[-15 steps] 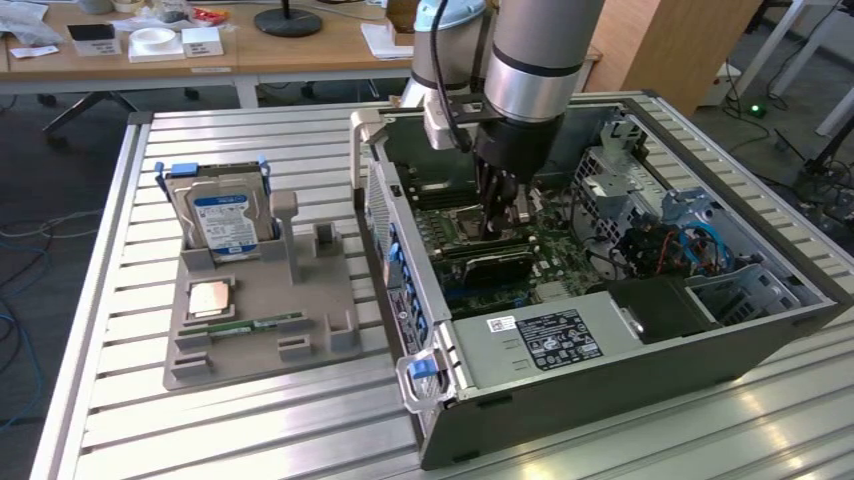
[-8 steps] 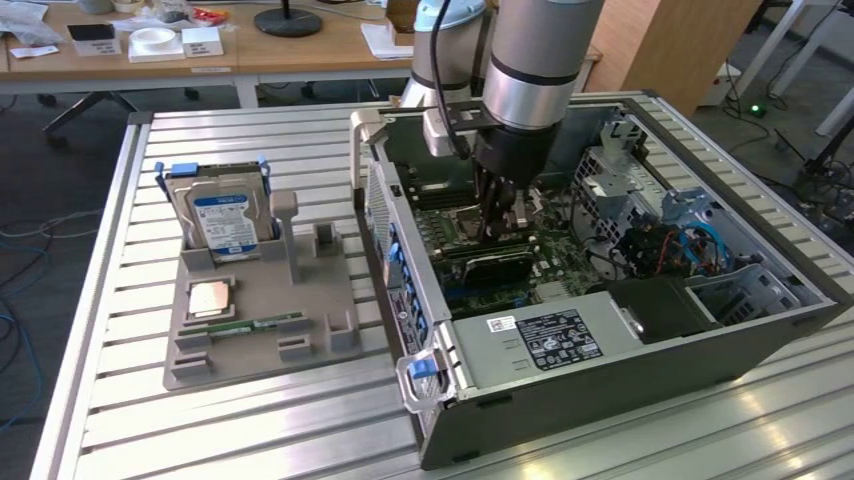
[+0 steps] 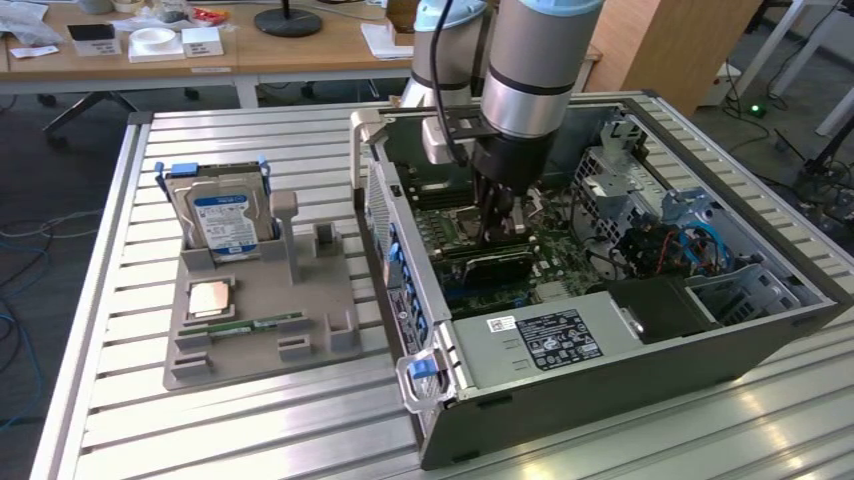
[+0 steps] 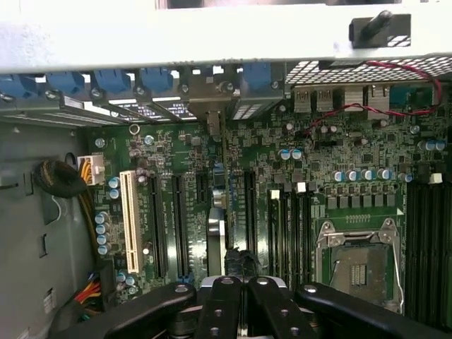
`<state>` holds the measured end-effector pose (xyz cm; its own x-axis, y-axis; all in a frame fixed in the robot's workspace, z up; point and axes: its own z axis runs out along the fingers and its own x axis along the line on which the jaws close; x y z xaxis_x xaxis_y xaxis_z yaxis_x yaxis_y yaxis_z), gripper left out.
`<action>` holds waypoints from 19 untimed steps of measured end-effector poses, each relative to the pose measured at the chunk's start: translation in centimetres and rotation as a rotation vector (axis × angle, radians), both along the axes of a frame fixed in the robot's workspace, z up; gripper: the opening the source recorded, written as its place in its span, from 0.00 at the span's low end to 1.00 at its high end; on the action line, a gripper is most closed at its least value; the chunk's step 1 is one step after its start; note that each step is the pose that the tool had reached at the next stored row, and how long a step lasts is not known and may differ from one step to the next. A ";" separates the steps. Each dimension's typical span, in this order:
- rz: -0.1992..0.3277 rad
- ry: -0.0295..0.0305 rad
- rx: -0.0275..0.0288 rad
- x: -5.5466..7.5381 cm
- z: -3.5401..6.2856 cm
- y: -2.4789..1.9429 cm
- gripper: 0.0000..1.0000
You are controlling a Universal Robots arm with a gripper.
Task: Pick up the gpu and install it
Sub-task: 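Press down on the gpu until it lock into place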
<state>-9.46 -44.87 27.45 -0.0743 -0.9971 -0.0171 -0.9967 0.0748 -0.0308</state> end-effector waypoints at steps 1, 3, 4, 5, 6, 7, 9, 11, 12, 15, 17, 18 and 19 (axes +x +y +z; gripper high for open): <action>0.000 0.0000 -0.0001 0.0 -0.12 0.00 0.11; 0.000 0.0001 -0.0001 0.0 -0.25 0.00 0.11; 0.000 0.0001 -0.0002 0.0 -0.25 0.00 0.11; 0.000 0.0002 -0.0004 0.0 -0.26 0.00 0.11; 0.000 0.0000 0.0001 0.0 -0.32 0.00 0.11; 0.000 0.0000 0.0001 0.0 -0.42 0.00 0.11; 0.000 0.0001 -0.0002 0.0 -0.50 -0.01 0.11; 0.000 0.0000 0.0000 0.0 -0.52 -0.13 0.11; 0.000 0.0000 -0.0001 0.0 -0.54 -0.14 0.11; 0.000 0.0000 -0.0001 0.0 -0.81 -0.14 0.11; 0.000 0.0001 -0.0001 0.0 -0.92 -0.15 0.11; 0.000 0.0001 -0.0003 0.0 -0.92 -0.15 0.11; 0.000 0.0002 -0.0004 0.0 -0.92 -0.15 0.11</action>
<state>-9.46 -45.01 26.53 -0.0743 -0.9971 -0.0166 -0.9967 0.0748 -0.0306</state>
